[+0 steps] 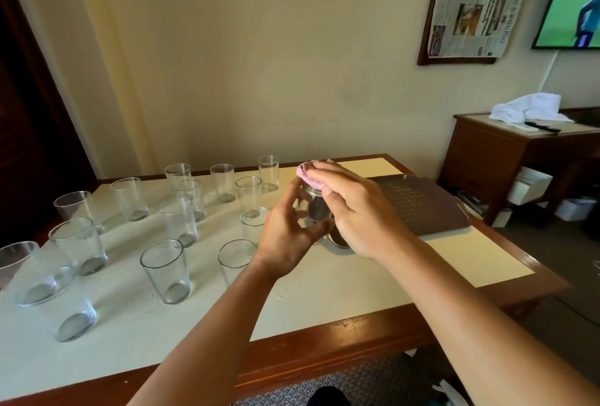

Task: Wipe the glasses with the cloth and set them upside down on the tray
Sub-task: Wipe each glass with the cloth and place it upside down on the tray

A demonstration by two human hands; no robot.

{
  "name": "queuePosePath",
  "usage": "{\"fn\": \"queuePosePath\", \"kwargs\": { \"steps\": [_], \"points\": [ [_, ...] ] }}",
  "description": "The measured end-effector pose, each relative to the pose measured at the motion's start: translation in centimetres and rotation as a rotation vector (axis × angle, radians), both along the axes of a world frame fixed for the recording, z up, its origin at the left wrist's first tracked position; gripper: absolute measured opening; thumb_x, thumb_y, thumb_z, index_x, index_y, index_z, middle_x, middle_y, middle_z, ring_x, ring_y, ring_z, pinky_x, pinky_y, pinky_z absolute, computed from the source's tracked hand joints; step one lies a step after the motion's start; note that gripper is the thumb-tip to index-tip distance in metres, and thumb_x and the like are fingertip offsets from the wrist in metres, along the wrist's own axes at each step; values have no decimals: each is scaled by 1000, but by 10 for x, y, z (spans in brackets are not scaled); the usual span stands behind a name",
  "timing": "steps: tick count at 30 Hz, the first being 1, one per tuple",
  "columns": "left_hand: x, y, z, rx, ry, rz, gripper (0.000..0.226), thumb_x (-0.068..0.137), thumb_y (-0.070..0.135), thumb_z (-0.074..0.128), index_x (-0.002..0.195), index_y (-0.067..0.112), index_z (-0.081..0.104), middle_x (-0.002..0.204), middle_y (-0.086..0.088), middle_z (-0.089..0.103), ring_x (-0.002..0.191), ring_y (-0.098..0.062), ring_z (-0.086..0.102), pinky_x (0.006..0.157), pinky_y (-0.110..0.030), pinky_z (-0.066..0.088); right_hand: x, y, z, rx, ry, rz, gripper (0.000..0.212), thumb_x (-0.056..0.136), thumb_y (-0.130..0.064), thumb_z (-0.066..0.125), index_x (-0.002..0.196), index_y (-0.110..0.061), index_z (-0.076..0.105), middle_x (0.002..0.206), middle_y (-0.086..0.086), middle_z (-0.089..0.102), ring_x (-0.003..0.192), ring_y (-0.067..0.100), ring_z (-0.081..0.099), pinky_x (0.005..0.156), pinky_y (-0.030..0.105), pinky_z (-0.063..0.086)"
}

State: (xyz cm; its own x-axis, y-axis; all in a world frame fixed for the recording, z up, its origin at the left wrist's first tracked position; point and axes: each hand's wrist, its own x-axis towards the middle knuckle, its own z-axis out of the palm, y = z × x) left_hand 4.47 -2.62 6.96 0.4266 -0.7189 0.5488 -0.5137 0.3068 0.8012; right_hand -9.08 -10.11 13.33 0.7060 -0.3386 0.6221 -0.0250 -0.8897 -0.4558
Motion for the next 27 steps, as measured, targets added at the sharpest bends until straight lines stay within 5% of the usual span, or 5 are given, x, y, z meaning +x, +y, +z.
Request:
{"fn": "queuePosePath", "kwargs": {
  "steps": [6, 11, 16, 21, 27],
  "points": [
    [0, 7, -8, -16, -17, 9, 80, 84, 14, 87, 151, 29, 47, 130, 21, 63, 121, -10, 59, 94, -20, 52, -15, -5, -9, -31, -31, -4, 45, 104, 0, 43, 143, -17, 58, 150, -1, 54, 139, 4, 46, 118, 22, 35],
    [-7, 3, -13, -38, 41, -5, 75, 84, 19, 84, 150, 24, 49, 121, 13, 65, 108, -11, 62, 93, -24, 53, -8, 4, -10, -42, 43, 9, 45, 106, -8, 41, 147, -19, 55, 156, -4, 48, 146, 7, 40, 121, 24, 33],
    [-4, 7, -24, 5, 50, 17, 76, 85, 17, 86, 152, 25, 50, 133, 16, 66, 121, -12, 62, 101, -34, 55, -26, -10, -13, -32, 36, -38, 45, 105, 0, 46, 146, -17, 54, 153, -2, 52, 142, 6, 44, 119, 27, 37],
    [-14, 0, -25, -14, 92, 15, 70, 81, 26, 83, 145, 27, 54, 119, 11, 68, 102, -20, 64, 89, -31, 53, -13, 5, -17, -53, 41, 10, 45, 105, -5, 42, 146, -18, 56, 155, -2, 50, 146, 7, 40, 121, 26, 33],
    [-12, 8, -32, 56, 70, 8, 77, 83, 23, 87, 151, 31, 49, 130, 18, 65, 120, -11, 63, 96, -32, 57, -22, -10, -24, -34, 8, -38, 46, 104, 1, 44, 143, -19, 58, 150, -1, 55, 141, 10, 47, 118, 35, 39]
  ]
}}
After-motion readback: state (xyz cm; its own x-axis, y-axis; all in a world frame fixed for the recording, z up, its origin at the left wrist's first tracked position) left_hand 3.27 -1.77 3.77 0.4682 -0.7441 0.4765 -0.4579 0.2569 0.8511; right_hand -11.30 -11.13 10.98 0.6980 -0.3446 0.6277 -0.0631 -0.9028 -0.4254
